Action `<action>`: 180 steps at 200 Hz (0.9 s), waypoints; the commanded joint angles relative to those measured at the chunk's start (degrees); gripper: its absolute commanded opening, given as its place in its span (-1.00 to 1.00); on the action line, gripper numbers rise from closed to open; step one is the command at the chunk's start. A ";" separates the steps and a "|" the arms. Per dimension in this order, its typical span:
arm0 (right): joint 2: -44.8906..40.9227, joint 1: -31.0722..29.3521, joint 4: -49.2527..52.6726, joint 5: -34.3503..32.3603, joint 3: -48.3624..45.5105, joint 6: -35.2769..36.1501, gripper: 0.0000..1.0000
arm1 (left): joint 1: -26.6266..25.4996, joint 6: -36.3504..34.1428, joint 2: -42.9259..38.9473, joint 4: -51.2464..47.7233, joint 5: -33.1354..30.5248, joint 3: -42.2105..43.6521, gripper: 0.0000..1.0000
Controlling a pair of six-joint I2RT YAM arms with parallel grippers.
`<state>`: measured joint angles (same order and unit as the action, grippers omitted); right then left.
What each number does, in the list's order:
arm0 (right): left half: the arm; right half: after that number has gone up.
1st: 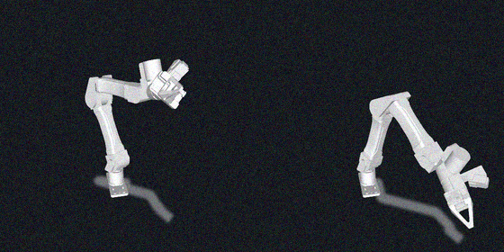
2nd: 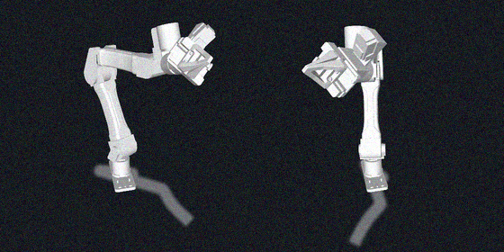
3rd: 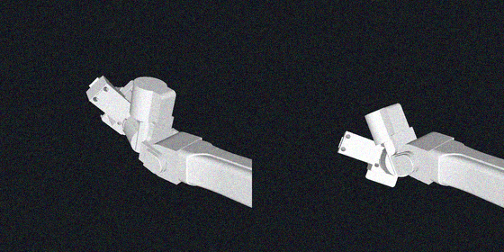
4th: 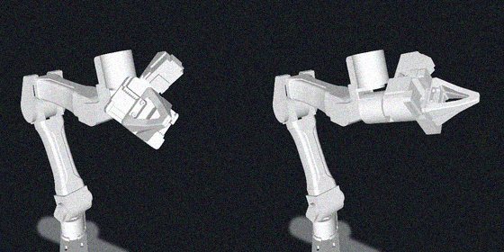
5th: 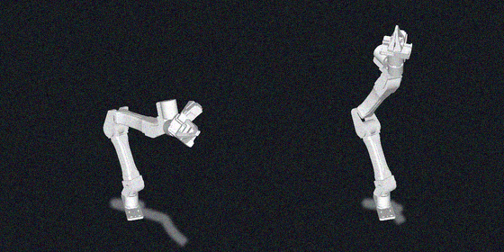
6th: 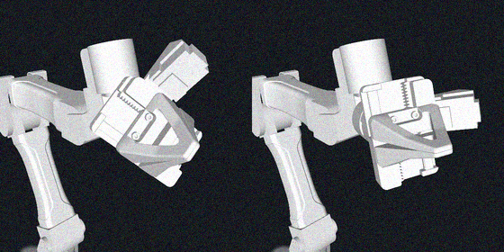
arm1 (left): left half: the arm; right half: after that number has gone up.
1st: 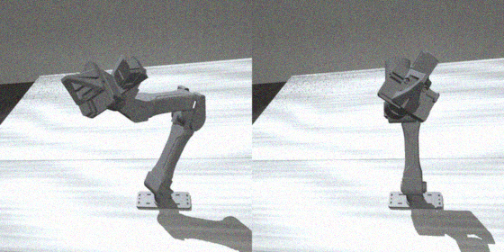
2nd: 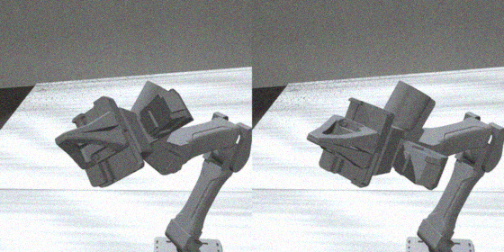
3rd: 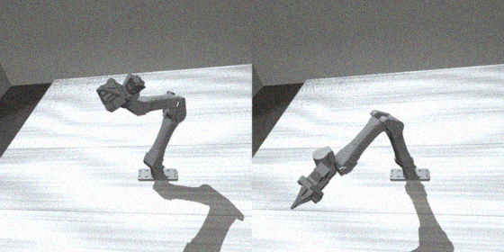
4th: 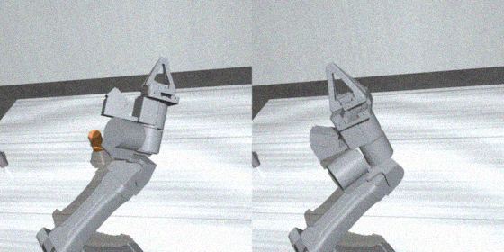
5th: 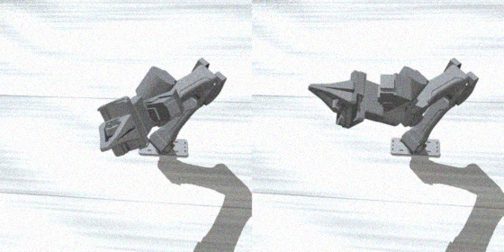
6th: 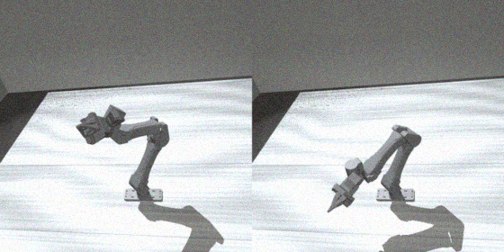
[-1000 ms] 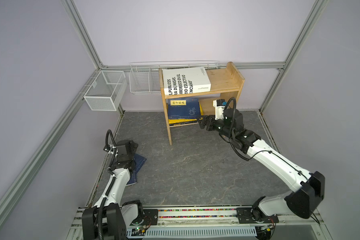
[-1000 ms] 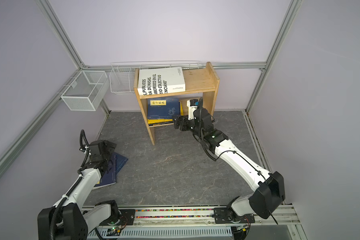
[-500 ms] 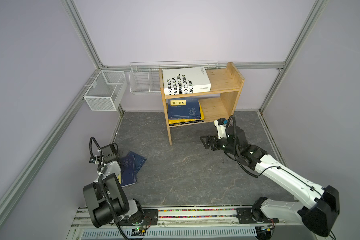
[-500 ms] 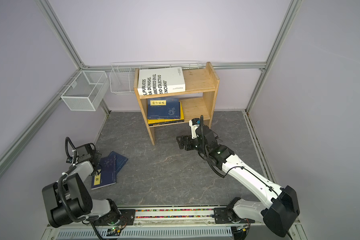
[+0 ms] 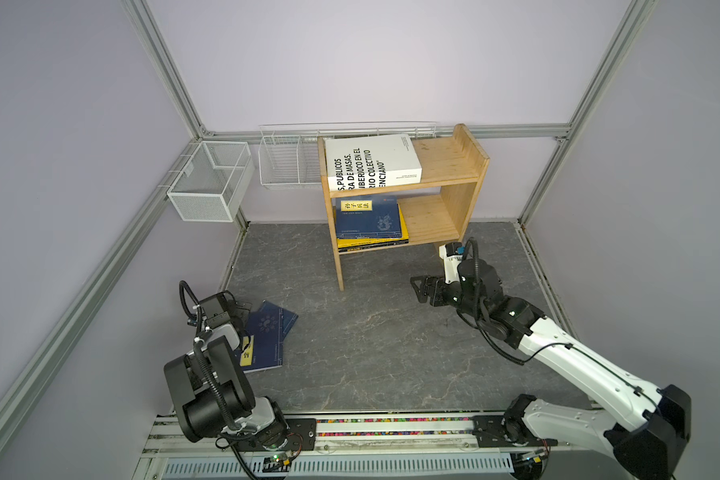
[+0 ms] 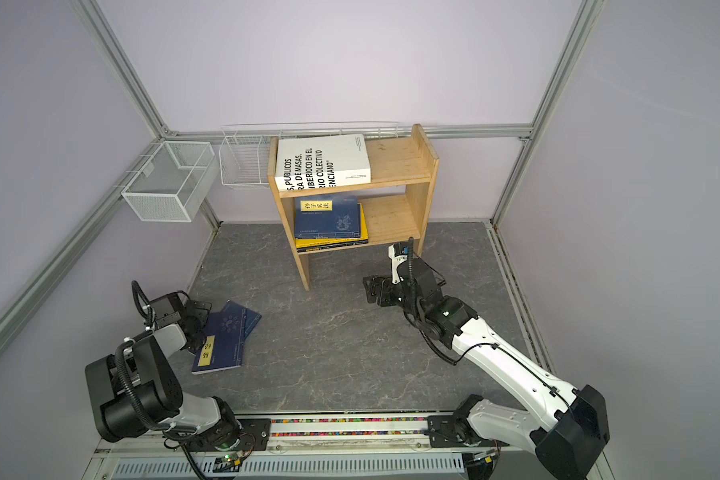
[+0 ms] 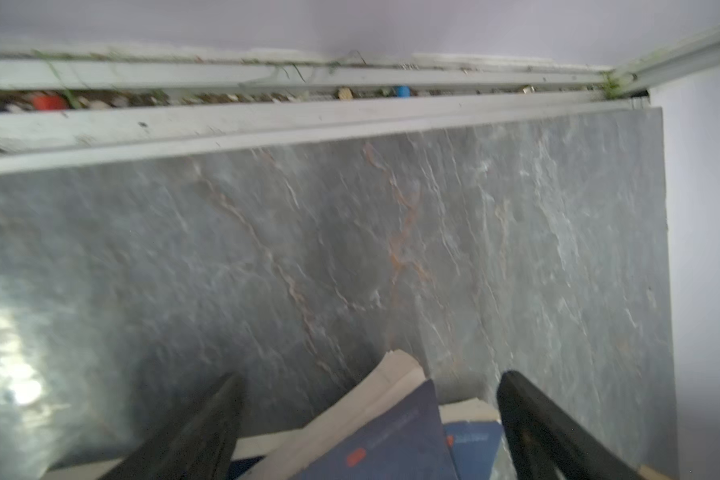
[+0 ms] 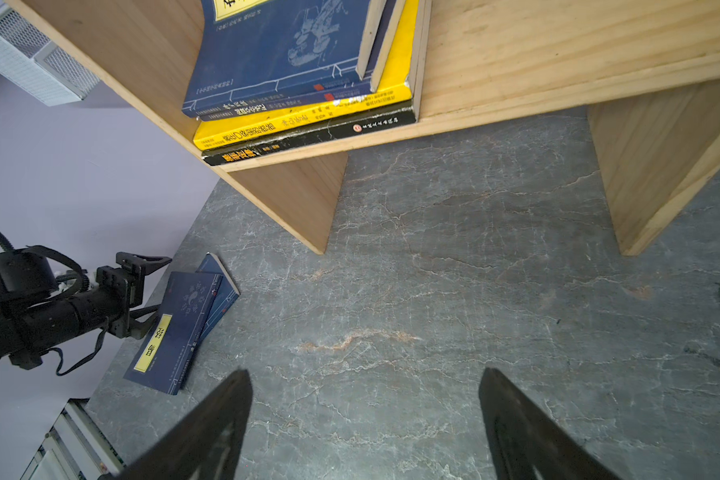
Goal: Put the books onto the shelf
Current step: 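Open the right gripper and draw both grippers back toward the floor books, then lower both grippers onto the two blue books lying on the floor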
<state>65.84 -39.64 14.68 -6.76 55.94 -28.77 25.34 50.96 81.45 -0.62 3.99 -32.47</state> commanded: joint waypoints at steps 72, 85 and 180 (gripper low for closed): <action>9.90 -0.38 -10.10 6.54 -7.78 -5.67 0.84 | -27.22 2.13 1.25 1.64 8.62 3.08 0.90; 12.20 -0.42 -11.55 8.59 -7.83 -5.59 0.86 | -33.54 2.05 2.80 4.26 9.32 1.84 0.90; 22.45 -0.70 -12.19 14.13 -6.54 -2.97 1.00 | -48.58 -1.59 -7.83 7.99 2.16 -2.12 0.90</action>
<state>85.95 -39.92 3.46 5.19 48.95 -33.67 -23.57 53.36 82.41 11.79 11.99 -34.26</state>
